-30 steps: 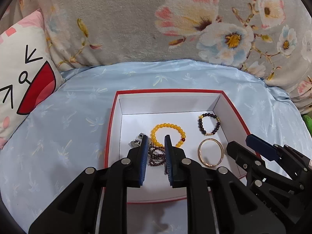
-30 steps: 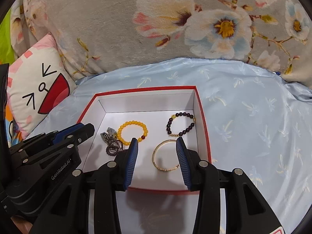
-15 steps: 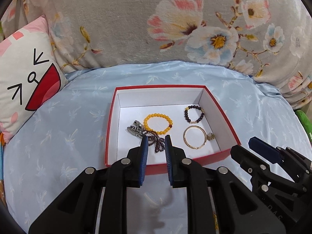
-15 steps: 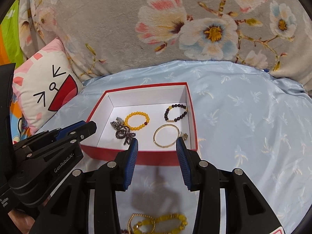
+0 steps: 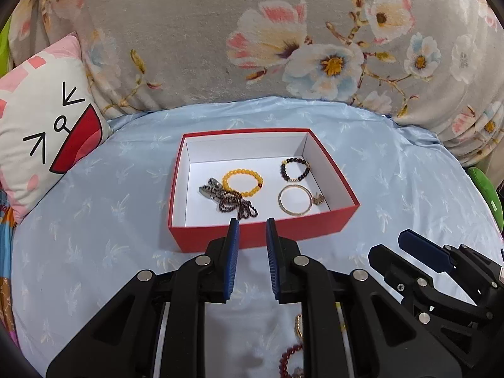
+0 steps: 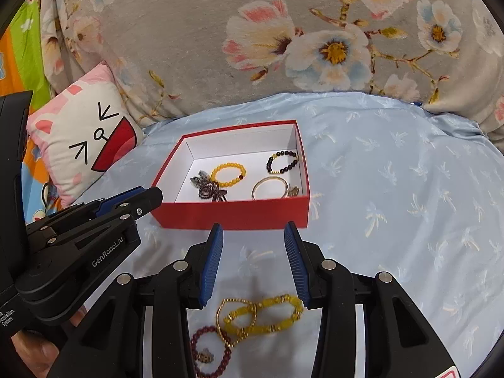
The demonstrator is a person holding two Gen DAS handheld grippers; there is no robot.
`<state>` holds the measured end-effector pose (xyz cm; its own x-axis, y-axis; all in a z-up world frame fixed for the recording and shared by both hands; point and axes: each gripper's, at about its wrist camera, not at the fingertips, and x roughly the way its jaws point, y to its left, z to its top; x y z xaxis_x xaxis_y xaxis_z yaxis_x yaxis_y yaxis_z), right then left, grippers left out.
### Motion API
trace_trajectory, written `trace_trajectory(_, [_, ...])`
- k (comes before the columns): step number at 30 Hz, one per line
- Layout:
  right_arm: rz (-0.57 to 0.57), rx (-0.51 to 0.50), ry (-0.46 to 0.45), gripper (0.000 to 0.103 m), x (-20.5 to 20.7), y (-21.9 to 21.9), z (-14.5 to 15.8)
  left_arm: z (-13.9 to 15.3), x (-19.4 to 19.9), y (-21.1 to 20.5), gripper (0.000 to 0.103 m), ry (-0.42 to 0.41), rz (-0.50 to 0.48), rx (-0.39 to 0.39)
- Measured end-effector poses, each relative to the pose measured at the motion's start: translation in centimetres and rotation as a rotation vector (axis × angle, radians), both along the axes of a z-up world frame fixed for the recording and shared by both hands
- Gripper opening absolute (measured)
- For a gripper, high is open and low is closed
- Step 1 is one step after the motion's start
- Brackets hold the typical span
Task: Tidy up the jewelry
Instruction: 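Move both open tools back toward the remaining jewelry beside the box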
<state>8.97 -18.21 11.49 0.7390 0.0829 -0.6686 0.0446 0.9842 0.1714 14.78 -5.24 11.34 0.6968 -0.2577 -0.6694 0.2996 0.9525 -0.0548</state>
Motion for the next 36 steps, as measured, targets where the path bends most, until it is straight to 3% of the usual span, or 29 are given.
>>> trace_trajectory(6, [-0.018,0.002,0.028,0.040,-2.6,-0.6,-1.2,-1.2,-2.1,0.9,0.017,0.032,-0.001,-0.004])
trace_trajectory(21, [-0.045,0.013,0.174,0.040,-9.1,-1.7,-7.1,-9.2,-9.1,2.5,0.017,0.230,-0.036,0.008])
trace_trajectory(30, [-0.006,0.024,0.210,0.040,-10.3,-0.4,-8.4,-10.4,-11.0,2.5,0.017,0.233,-0.052,0.037])
trace_trajectory(36, [0.065,0.014,0.197,0.040,-9.9,2.0,-8.0,-10.4,-11.1,3.9,0.017,0.231,-0.011,0.029])
